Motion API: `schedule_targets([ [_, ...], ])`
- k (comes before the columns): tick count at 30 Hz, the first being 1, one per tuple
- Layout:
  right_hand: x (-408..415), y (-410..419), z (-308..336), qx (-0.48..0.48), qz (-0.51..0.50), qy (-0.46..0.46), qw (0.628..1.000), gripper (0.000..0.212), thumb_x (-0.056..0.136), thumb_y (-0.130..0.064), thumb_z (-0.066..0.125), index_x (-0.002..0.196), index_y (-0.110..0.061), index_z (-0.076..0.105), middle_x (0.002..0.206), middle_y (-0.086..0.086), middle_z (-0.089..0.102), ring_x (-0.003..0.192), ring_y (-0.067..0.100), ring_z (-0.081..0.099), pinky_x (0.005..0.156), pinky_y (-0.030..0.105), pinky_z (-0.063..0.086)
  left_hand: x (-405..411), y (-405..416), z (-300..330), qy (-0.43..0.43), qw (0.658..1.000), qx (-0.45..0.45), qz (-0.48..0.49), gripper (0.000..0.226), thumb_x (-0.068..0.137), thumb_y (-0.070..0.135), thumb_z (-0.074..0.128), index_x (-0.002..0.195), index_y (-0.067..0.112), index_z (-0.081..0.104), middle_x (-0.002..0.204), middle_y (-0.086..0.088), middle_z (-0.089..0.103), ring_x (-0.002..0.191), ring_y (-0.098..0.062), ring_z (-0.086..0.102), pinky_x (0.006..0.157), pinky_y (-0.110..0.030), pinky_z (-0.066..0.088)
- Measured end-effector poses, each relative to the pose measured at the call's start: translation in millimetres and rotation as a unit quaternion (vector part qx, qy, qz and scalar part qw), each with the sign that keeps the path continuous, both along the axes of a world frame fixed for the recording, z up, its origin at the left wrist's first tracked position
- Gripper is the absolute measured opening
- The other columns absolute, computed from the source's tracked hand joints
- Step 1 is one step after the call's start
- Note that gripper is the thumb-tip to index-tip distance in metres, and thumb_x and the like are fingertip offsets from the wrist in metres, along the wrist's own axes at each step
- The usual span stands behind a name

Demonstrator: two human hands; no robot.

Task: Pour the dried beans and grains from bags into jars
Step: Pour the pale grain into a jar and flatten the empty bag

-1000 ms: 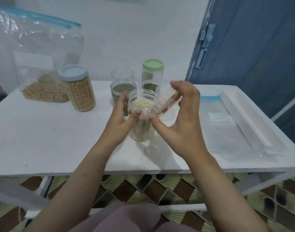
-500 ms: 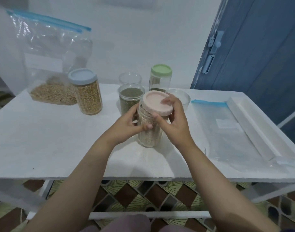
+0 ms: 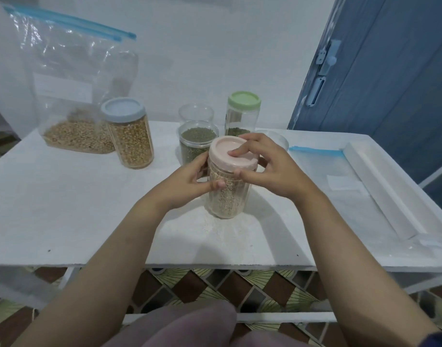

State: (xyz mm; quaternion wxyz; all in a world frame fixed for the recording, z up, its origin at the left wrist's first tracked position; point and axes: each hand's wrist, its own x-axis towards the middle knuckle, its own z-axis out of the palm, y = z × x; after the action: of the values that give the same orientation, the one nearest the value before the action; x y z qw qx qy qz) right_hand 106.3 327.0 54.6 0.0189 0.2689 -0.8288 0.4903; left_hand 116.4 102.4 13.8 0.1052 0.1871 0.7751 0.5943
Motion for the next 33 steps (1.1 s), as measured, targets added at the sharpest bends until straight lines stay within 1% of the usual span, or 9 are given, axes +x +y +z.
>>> schedule_targets([
  [4, 1, -4, -6, -0.019, -0.012, 0.019, 1.000, 0.030, 0.077, -0.028, 0.076, 0.106, -0.030, 0.068, 0.135, -0.001, 0.046, 0.127, 0.000, 0.044, 0.095, 0.017, 0.040, -1, -1, 0, 0.007, 1.000, -0.010, -0.001, 0.080, 0.081, 0.037, 0.072, 0.150, 0.031, 0.032, 0.144, 0.013, 0.051, 0.132, -0.001, 0.048, 0.106, -0.023, 0.042],
  [10, -1, -12, -7, 0.028, -0.037, 0.013, 0.999, 0.036, 0.071, -0.035, 0.082, 0.105, -0.036, 0.069, 0.121, -0.002, 0.034, 0.117, 0.001, 0.042, 0.094, 0.004, 0.034, 1, 1, 1, 0.000, 1.000, 0.013, 0.001, 0.078, 0.080, 0.029, 0.072, 0.148, 0.027, 0.034, 0.143, 0.010, 0.051, 0.132, 0.000, 0.047, 0.106, -0.022, 0.043],
  [13, 3, -16, -7, 0.024, -0.039, -0.004, 0.999, 0.038, 0.075, -0.034, 0.085, 0.108, -0.031, 0.068, 0.128, -0.005, 0.035, 0.123, -0.009, 0.036, 0.095, 0.000, 0.030, 1, 1, 0, -0.004, 1.000, 0.017, 0.002, 0.078, 0.080, 0.030, 0.073, 0.148, 0.027, 0.035, 0.144, 0.010, 0.050, 0.133, -0.001, 0.046, 0.108, -0.025, 0.042],
  [16, 9, -18, -17, -0.030, -0.045, 0.004, 0.999, 0.041, 0.082, -0.040, 0.078, 0.118, -0.031, 0.062, 0.138, -0.009, 0.042, 0.131, -0.006, 0.036, 0.101, 0.009, 0.034, 1, 1, -1, -0.003, 1.000, 0.013, 0.005, 0.080, 0.079, 0.032, 0.072, 0.149, 0.026, 0.034, 0.144, 0.011, 0.050, 0.133, 0.000, 0.046, 0.109, -0.025, 0.042],
  [19, 12, -17, -25, -0.153, -0.103, -0.039, 0.982, 0.045, 0.086, -0.059, 0.058, 0.126, -0.040, 0.054, 0.126, -0.008, 0.048, 0.117, 0.008, 0.051, 0.096, 0.026, 0.046, 0, 1, -2, -0.005, 1.000, 0.008, 0.005, 0.083, 0.079, 0.035, 0.072, 0.150, 0.027, 0.031, 0.147, 0.012, 0.047, 0.134, 0.001, 0.044, 0.110, -0.023, 0.040],
  [22, 9, -18, -27, -0.194, -0.143, -0.072, 0.968, 0.036, 0.089, -0.056, 0.052, 0.118, -0.037, 0.061, 0.121, -0.006, 0.055, 0.111, 0.006, 0.056, 0.094, 0.029, 0.049, -1, 1, -2, -0.007, 1.000, 0.008, 0.006, 0.083, 0.078, 0.035, 0.072, 0.150, 0.028, 0.032, 0.146, 0.014, 0.046, 0.133, 0.003, 0.044, 0.107, -0.019, 0.040],
  [25, 9, -22, -30, -0.265, -0.158, -0.115, 0.944, 0.027, 0.089, -0.049, 0.051, 0.104, -0.027, 0.057, 0.097, -0.010, 0.058, 0.085, 0.004, 0.055, 0.078, 0.027, 0.046, 0, 0, -1, -0.011, 1.000, 0.006, 0.009, 0.083, 0.078, 0.036, 0.072, 0.149, 0.030, 0.031, 0.147, 0.016, 0.045, 0.133, 0.004, 0.043, 0.105, -0.017, 0.040],
  [29, 10, -18, -36, -0.266, -0.140, -0.122, 0.946, 0.038, 0.098, -0.046, 0.049, 0.129, -0.027, 0.056, 0.129, -0.012, 0.057, 0.112, 0.004, 0.056, 0.093, 0.023, 0.048, 1, 1, -1, -0.016, 1.000, 0.015, 0.004, 0.084, 0.078, 0.034, 0.072, 0.150, 0.029, 0.030, 0.147, 0.014, 0.045, 0.134, 0.003, 0.043, 0.105, -0.018, 0.041],
  [33, 14, -17, -33, -0.263, -0.129, -0.112, 0.950, 0.017, 0.096, -0.033, 0.052, 0.112, -0.026, 0.055, 0.136, -0.012, 0.053, 0.109, 0.004, 0.056, 0.087, 0.025, 0.045, -2, -1, -4, -0.019, 1.000, 0.008, 0.007, 0.083, 0.082, 0.036, 0.076, 0.151, 0.029, 0.030, 0.150, 0.011, 0.044, 0.137, -0.002, 0.041, 0.113, -0.030, 0.038],
])
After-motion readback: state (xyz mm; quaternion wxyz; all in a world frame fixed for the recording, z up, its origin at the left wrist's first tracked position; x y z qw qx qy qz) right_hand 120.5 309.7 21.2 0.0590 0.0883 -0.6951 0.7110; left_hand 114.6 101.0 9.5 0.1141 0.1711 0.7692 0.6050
